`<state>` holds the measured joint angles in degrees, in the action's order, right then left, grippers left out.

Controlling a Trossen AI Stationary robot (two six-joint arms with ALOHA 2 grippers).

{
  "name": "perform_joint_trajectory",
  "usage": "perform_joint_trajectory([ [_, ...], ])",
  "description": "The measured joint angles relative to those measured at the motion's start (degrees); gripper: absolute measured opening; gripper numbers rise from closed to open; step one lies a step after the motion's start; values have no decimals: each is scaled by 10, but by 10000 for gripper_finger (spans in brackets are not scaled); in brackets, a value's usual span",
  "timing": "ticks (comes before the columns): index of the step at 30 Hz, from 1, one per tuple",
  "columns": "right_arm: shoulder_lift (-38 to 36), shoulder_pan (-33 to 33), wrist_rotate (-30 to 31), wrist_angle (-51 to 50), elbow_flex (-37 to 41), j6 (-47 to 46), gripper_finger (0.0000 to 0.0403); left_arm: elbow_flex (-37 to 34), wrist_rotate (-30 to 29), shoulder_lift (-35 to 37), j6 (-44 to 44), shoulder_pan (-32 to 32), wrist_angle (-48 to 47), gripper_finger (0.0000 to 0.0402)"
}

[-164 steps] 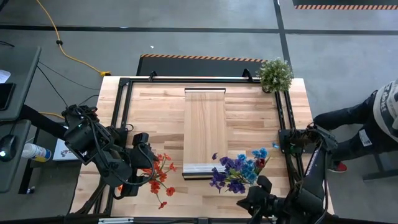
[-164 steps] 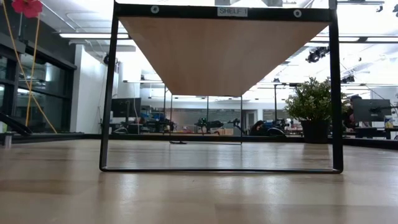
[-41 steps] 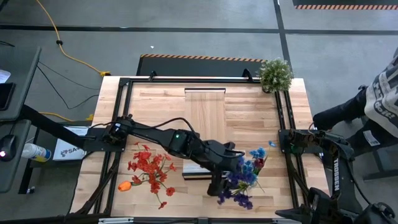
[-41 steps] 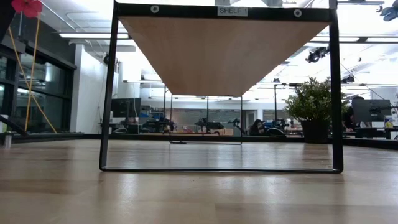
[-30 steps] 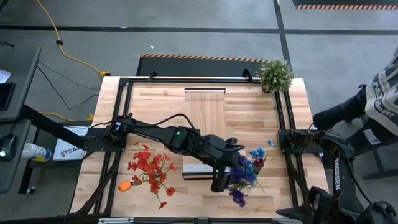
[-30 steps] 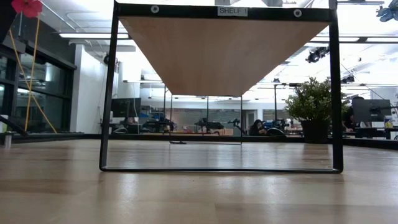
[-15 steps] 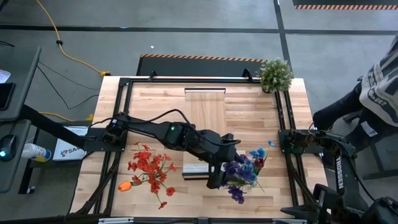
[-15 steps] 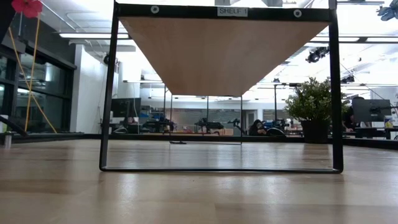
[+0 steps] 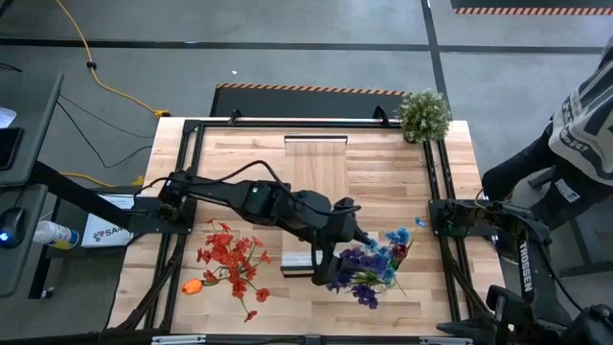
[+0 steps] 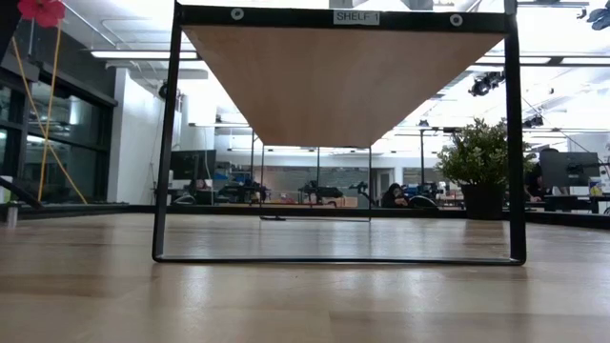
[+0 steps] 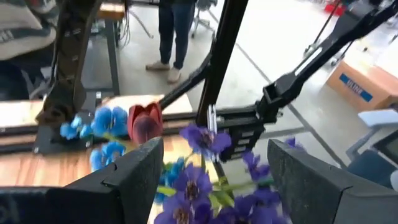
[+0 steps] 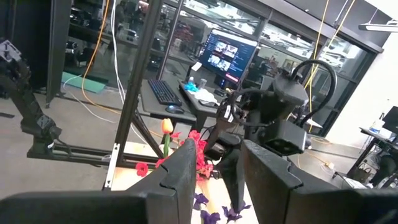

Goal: Pick and place flowers into a vace then onto a shelf
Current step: Put the violet flowers into the right transparent vase

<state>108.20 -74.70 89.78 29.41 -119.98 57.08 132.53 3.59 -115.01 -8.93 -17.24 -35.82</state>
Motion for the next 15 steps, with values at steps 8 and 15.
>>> perform_joint_trajectory([
  [8, 0, 0, 2, -6, 0, 0, 118, 0, 7, 40, -18, -9, -64, 321],
  [15, 0, -3, 2, -15, 0, 0, 118, 0, 3, 74, -97, -40, -198, 321],
])
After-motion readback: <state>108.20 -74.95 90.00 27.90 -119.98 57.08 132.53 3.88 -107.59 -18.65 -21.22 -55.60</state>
